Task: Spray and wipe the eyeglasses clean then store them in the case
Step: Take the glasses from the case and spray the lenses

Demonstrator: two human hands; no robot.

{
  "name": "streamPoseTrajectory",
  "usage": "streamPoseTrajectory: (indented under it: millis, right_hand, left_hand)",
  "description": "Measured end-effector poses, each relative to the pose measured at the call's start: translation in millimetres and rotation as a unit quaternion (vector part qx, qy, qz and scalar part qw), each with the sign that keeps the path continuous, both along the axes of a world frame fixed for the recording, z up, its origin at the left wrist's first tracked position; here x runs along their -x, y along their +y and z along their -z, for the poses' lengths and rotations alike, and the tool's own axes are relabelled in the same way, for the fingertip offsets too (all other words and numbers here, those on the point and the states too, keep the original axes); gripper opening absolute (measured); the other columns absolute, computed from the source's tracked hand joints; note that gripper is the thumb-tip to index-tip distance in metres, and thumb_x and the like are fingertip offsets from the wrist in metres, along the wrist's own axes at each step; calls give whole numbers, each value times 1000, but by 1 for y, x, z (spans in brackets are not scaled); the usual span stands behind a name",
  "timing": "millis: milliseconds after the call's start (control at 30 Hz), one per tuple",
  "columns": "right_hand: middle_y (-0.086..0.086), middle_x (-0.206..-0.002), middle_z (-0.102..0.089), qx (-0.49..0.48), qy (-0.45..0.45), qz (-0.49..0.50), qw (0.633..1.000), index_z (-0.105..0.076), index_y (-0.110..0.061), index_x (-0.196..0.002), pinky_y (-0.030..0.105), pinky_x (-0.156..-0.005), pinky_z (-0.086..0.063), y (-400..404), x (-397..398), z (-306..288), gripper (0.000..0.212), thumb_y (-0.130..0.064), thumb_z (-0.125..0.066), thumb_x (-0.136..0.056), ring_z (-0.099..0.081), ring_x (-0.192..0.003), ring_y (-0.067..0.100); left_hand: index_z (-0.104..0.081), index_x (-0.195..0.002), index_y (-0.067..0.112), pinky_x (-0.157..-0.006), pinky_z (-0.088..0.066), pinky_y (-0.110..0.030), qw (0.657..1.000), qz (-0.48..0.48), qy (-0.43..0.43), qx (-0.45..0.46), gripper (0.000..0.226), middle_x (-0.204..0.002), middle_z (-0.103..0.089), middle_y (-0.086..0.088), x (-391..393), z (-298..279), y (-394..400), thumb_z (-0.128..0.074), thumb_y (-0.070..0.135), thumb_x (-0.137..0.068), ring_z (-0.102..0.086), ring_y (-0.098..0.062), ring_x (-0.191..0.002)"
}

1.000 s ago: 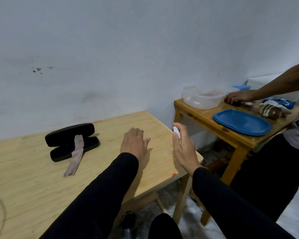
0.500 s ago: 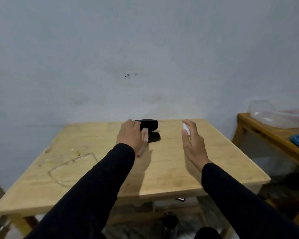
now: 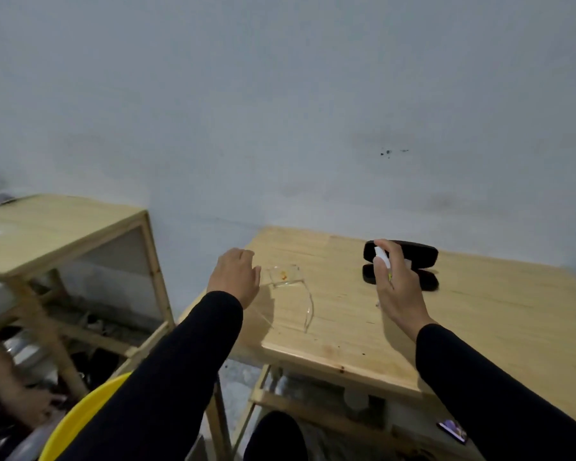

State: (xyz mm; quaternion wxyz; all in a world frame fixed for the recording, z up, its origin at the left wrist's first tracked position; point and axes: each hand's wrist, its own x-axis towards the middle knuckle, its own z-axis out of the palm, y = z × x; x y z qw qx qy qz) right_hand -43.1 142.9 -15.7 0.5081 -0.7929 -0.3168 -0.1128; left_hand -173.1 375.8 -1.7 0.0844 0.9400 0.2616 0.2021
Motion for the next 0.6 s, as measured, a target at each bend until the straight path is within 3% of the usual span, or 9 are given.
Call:
streamPoseTrajectory:
  millis: [67, 100, 167, 267, 367, 467, 533, 600]
  right_hand:
    - [1, -92, -55, -1, -19, -9, 1000, -44, -23, -131, 45, -101, -36, 11, 5, 3, 31, -26, -38, -100, -52, -101, -9]
    - [1, -92, -54, 2, -22, -15, 1000, -45, -19, -131, 40, -100, -34, 16, 7, 4, 32, -24, -38, -101, -50, -93, -12]
    - [2, -95, -57, 3, -30, -29, 999, -44, -18, -132, 34, -91, -35, 23, 11, 5, 33, -26, -38, -100, -52, -84, 2]
    - [6, -99, -59, 15, -17, -31, 999, -43, -16, -133, 28, -86, -32, 29, 10, 10, 33, -22, -38, -100, -55, -88, 19]
    - [8, -96, -60, 24, -12, -33, 999, -43, -15, -133, 28, -85, -33, 31, 12, 11, 34, -21, -38, -100, -54, -84, 20]
    - [-2, -107, -54, 31, -1, -37, 999, -42, -15, -135, 26, -87, -30, 32, 12, 13, 35, -17, -40, -100, -50, -95, 14]
    - [0, -92, -57, 38, 11, -42, 998, -41, -17, -135, 29, -75, -33, 31, 13, 14, 38, -19, -41, -97, -52, -79, 14]
    - [12, -74, -56, 52, 17, -39, 998, -39, -18, -136, 27, -68, -38, 31, 13, 16, 42, -21, -39, -95, -52, -67, 22]
  left_hand:
    - [-42, -132, 8, -103, -32, -32, 1000, -14, 0, 7, 39, -133, -46, -10, 11, 11, 12, -38, 26, -97, -39, -24, -125]
    - [-42, -132, 8, -103, -33, -32, 1000, -18, 2, 13, 38, -133, -47, -10, 16, 16, 17, -38, 24, -97, -40, -24, -124]
    - [-41, -134, 10, -102, -34, -32, 999, -16, 5, 27, 38, -134, -46, -9, 23, 25, 22, -39, 18, -97, -41, -24, -124]
    - [-40, -136, 19, -102, -36, -33, 999, 5, 1, 43, 43, -137, -44, -7, 27, 36, 24, -41, 8, -95, -41, -22, -126]
    - [-48, -130, 24, -100, -39, -34, 998, 17, 3, 52, 42, -140, -42, -6, 23, 43, 25, -47, 6, -92, -43, -22, -125]
    - [-58, -119, 19, -97, -39, -31, 998, 10, -7, 55, 31, -141, -41, -6, 16, 49, 28, -54, 9, -90, -47, -20, -121]
    - [-63, -110, 17, -86, -39, -24, 996, 10, -36, 75, 24, -135, -46, -1, 12, 51, 31, -56, 10, -88, -52, -13, -104]
    - [-66, -101, 15, -77, -33, -19, 993, 15, -70, 97, 17, -115, -56, 4, 7, 51, 33, -57, 9, -87, -51, -10, -91]
